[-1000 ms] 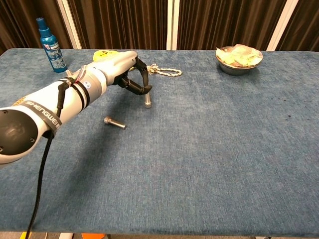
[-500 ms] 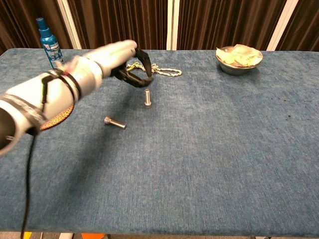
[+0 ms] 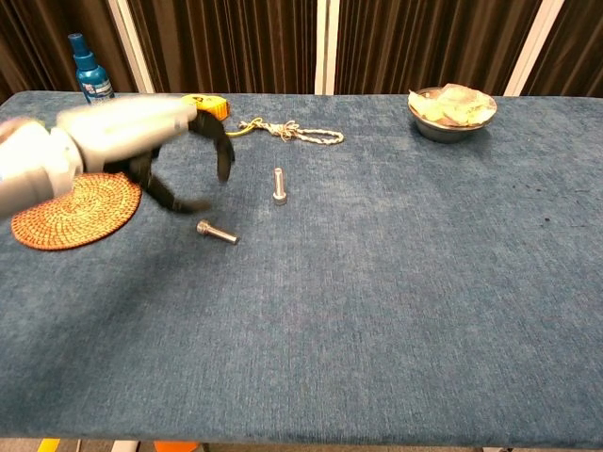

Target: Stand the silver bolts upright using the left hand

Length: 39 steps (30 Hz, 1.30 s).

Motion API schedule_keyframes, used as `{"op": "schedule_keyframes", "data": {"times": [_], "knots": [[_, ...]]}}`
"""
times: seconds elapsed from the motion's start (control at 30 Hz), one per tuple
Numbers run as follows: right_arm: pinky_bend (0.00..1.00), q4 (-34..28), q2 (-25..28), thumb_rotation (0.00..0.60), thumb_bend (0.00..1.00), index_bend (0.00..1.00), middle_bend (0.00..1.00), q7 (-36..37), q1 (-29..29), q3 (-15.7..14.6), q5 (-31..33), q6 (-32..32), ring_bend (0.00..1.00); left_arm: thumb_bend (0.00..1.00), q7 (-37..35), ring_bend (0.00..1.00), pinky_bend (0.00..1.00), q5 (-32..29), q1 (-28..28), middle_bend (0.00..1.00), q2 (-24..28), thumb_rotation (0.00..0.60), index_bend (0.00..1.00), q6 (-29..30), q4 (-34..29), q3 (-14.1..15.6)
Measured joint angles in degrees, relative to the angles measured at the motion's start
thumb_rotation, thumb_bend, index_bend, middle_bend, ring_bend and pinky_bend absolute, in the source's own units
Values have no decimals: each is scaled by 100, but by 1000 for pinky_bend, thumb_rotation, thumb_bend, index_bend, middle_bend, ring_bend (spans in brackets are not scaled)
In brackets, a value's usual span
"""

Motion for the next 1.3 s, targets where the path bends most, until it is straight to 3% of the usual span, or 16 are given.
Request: {"op": "schedule_keyframes", "data": {"times": [0.57, 1.3], "knots": [[6, -69, 21, 600, 191, 95, 142, -74, -50, -19, 36, 36, 0, 285, 674, 59, 0, -226, -167, 234, -769, 600, 481, -352, 967, -82], [6, -97, 34, 600, 190, 95, 142, -111, -59, -13, 87, 14, 0, 350, 854, 59, 0, -624, -229, 231, -994, 600, 514, -637, 1332, -186]]}}
